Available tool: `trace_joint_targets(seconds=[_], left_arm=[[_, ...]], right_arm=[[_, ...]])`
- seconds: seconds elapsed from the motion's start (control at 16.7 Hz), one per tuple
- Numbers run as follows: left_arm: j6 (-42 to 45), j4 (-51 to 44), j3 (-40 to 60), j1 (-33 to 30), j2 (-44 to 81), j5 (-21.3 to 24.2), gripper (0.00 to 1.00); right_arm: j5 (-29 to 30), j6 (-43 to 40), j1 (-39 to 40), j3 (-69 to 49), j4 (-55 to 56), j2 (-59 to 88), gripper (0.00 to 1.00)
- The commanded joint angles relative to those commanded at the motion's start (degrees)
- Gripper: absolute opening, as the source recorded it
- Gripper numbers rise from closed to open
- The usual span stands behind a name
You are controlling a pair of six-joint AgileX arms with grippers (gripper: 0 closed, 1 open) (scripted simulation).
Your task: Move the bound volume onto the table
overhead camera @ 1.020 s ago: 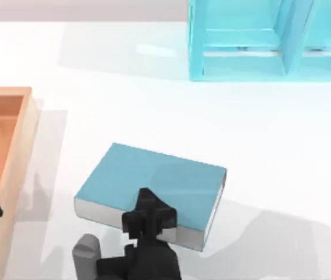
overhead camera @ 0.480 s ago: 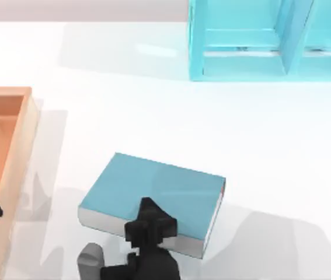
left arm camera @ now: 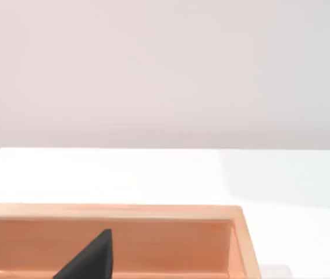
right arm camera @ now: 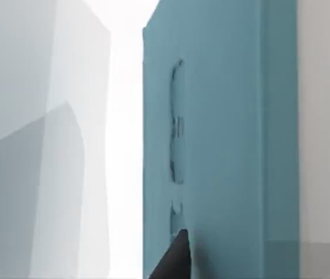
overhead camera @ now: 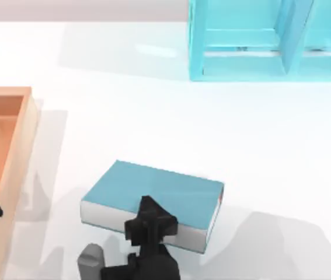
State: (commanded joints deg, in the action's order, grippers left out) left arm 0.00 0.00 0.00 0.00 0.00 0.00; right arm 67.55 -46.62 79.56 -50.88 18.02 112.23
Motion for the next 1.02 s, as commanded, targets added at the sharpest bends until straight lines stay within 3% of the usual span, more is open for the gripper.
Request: trace_joint_targets(seconds=[0.24, 0.3, 0.84, 1.02], left_arm=[[0.0, 0.0, 0.0, 0.0, 0.0, 0.0, 1.0], [0.0, 0.0, 0.0, 0.0, 0.0, 0.0, 1.0], [0.0, 0.0, 0.0, 0.0, 0.0, 0.0, 1.0], [0.0, 0.0, 0.0, 0.0, 0.0, 0.0, 1.0]], right_arm=[[0.0, 0.0, 0.0, 0.0, 0.0, 0.0, 0.98], [0.0, 0.0, 0.0, 0.0, 0.0, 0.0, 1.0], [0.0, 0.1, 0.1, 0.0, 0.0, 0.1, 1.0], [0.5, 3.8, 3.3, -1.6, -3.4, 0.7, 1.0]])
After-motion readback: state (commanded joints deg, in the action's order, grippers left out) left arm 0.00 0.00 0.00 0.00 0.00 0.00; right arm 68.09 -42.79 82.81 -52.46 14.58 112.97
